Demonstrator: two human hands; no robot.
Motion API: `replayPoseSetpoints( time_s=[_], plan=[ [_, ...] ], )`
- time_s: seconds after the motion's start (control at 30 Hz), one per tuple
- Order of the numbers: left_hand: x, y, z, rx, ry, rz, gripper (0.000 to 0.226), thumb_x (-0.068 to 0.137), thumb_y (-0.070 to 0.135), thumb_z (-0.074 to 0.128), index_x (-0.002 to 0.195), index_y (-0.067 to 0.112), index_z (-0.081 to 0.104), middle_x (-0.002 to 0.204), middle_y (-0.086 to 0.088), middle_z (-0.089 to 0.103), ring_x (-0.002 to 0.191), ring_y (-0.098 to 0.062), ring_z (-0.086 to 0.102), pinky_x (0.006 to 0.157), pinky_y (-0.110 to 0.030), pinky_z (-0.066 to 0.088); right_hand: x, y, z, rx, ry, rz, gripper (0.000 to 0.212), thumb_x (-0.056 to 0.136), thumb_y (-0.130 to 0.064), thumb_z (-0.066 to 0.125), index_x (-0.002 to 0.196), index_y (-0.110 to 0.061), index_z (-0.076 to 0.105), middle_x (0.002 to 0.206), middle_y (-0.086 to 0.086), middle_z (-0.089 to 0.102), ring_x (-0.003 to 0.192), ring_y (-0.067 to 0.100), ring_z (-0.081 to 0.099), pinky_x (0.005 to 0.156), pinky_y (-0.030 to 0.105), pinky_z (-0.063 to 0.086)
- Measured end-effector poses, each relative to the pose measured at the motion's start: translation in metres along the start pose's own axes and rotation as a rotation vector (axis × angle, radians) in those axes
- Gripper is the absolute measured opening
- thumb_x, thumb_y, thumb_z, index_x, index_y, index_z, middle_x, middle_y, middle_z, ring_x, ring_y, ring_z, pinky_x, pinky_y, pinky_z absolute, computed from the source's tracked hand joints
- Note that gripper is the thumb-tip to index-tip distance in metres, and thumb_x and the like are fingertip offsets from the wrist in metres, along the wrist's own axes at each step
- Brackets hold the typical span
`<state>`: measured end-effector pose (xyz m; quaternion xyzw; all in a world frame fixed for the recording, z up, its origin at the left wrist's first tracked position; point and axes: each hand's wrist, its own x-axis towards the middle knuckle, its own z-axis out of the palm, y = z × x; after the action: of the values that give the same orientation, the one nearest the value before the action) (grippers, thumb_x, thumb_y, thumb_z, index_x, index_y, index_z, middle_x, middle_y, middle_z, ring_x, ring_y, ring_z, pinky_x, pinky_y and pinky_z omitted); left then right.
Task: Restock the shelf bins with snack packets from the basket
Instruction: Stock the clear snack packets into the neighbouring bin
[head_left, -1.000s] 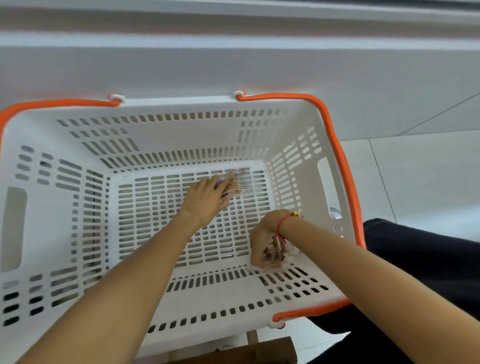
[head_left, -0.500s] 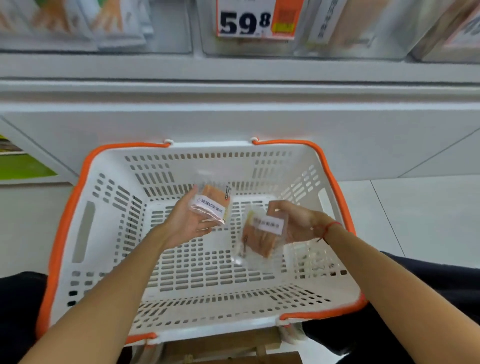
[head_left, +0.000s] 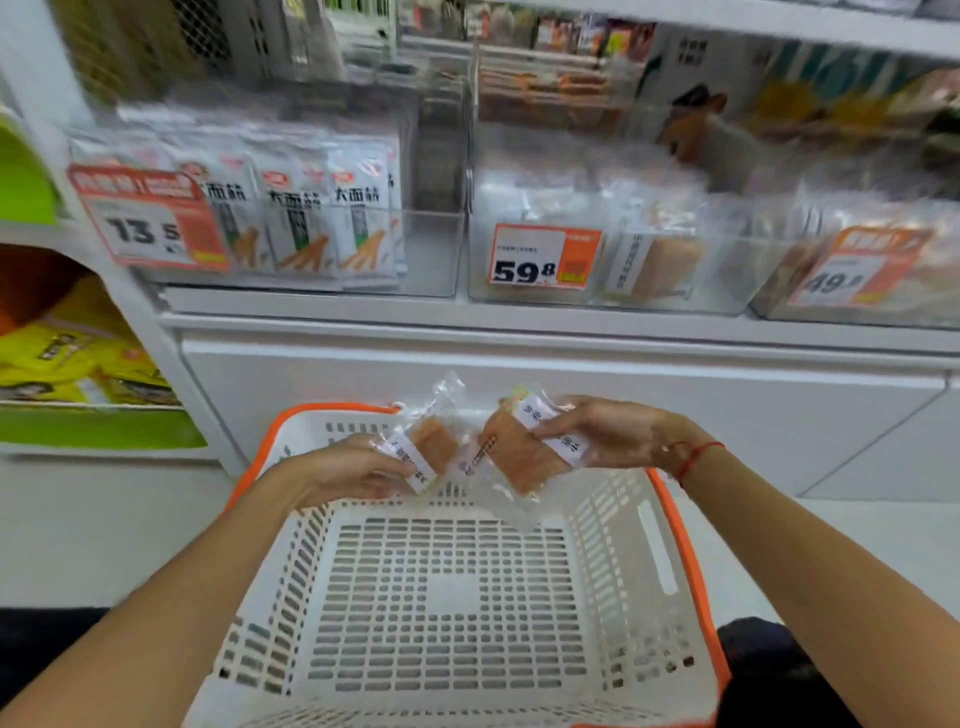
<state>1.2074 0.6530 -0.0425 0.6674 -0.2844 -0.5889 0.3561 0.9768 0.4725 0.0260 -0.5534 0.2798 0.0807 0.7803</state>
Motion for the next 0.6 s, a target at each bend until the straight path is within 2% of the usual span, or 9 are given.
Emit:
replayPoseSetpoints(
  time_s=[0.07, 0.13, 0.17, 0.23, 0.27, 0.33, 0.43, 0.53, 0.6],
  plan=[
    [-0.007, 0.007, -0.004, 0.006, 0.095, 0.033, 0.016, 0.088, 0.021, 0.065, 0.101, 0.013, 0.065, 0.102, -0.003, 0.073, 0.093, -0.016, 0.069, 0.07, -0.022, 0.046, -0.004, -0.015, -0.002, -0.165, 0.006, 0.018, 0.029, 0.086, 0.013, 0.049, 0.107, -0.004, 0.059, 0.1, 0.015, 0.063, 0.087, 0.02, 0.064, 0.082, 0.031, 0.057],
    [-0.012, 0.012, -0.01, 0.024, 0.182, 0.096, 0.025, 0.086, 0.035, 0.066, 0.105, 0.02, 0.066, 0.102, 0.002, 0.072, 0.085, -0.007, 0.068, 0.073, -0.024, 0.044, -0.01, -0.029, 0.0, -0.279, 0.026, -0.006, 0.034, 0.084, 0.019, 0.047, 0.102, -0.006, 0.061, 0.096, 0.011, 0.063, 0.085, 0.017, 0.063, 0.077, 0.026, 0.057],
    [-0.016, 0.014, -0.011, 0.043, 0.201, 0.129, 0.029, 0.085, 0.041, 0.064, 0.108, 0.024, 0.065, 0.107, 0.006, 0.069, 0.088, -0.003, 0.065, 0.08, -0.025, 0.045, -0.014, -0.036, 0.004, -0.341, 0.025, -0.018, 0.035, 0.083, 0.019, 0.049, 0.101, -0.008, 0.062, 0.092, 0.007, 0.065, 0.083, 0.014, 0.064, 0.073, 0.024, 0.057],
    [-0.019, 0.02, -0.012, 0.042, 0.175, 0.151, 0.047, 0.084, 0.052, 0.06, 0.123, 0.027, 0.059, 0.124, 0.008, 0.06, 0.112, -0.009, 0.057, 0.1, -0.032, 0.042, -0.019, -0.05, 0.012, -0.525, 0.03, -0.023, 0.037, 0.083, 0.015, 0.058, 0.105, -0.014, 0.065, 0.085, -0.001, 0.068, 0.074, 0.006, 0.064, 0.065, 0.018, 0.053],
    [-0.021, 0.024, -0.009, 0.027, 0.132, 0.148, 0.05, 0.086, 0.053, 0.056, 0.127, 0.026, 0.056, 0.128, 0.005, 0.06, 0.119, -0.014, 0.055, 0.106, -0.036, 0.039, -0.02, -0.055, 0.018, -0.643, 0.041, -0.023, 0.038, 0.082, 0.011, 0.062, 0.108, -0.016, 0.065, 0.085, -0.002, 0.069, 0.071, 0.004, 0.064, 0.063, 0.016, 0.052],
    [-0.027, 0.037, 0.002, 0.024, 0.013, 0.174, 0.039, 0.095, 0.044, 0.046, 0.123, 0.022, 0.06, 0.122, 0.0, 0.065, 0.116, -0.019, 0.058, 0.107, -0.04, 0.038, -0.017, -0.064, 0.032, -0.884, 0.094, -0.06, 0.037, 0.079, 0.003, 0.071, 0.11, -0.016, 0.063, 0.086, 0.001, 0.069, 0.071, 0.008, 0.062, 0.065, 0.02, 0.052],
    [-0.033, 0.054, 0.022, -0.013, -0.084, 0.184, 0.038, 0.101, 0.033, 0.036, 0.124, 0.013, 0.059, 0.122, -0.005, 0.065, 0.116, -0.023, 0.059, 0.107, -0.043, 0.039, -0.005, -0.07, 0.052, -1.144, 0.194, -0.132, 0.038, 0.072, -0.009, 0.081, 0.101, -0.017, 0.058, 0.08, 0.002, 0.066, 0.064, 0.01, 0.057, 0.068, 0.023, 0.048],
    [-0.032, 0.063, 0.037, -0.044, -0.072, 0.2, 0.045, 0.1, 0.031, 0.028, 0.124, 0.008, 0.059, 0.121, -0.01, 0.065, 0.114, -0.031, 0.059, 0.105, -0.048, 0.04, 0.005, -0.071, 0.059, -1.248, 0.286, -0.3, 0.029, 0.069, -0.016, 0.084, 0.089, -0.02, 0.063, 0.09, -0.001, 0.067, 0.067, 0.004, 0.056, 0.065, 0.015, 0.045],
    [-0.031, 0.066, 0.043, -0.139, -0.092, 0.22, 0.05, 0.097, 0.034, 0.022, 0.118, 0.011, 0.061, 0.119, -0.012, 0.064, 0.109, -0.031, 0.058, 0.101, -0.047, 0.04, 0.01, -0.068, 0.06, -1.196, 0.327, -0.377, 0.026, 0.067, -0.017, 0.085, 0.087, -0.018, 0.067, 0.09, 0.001, 0.067, 0.068, 0.006, 0.056, 0.071, 0.022, 0.048]
  ],
)
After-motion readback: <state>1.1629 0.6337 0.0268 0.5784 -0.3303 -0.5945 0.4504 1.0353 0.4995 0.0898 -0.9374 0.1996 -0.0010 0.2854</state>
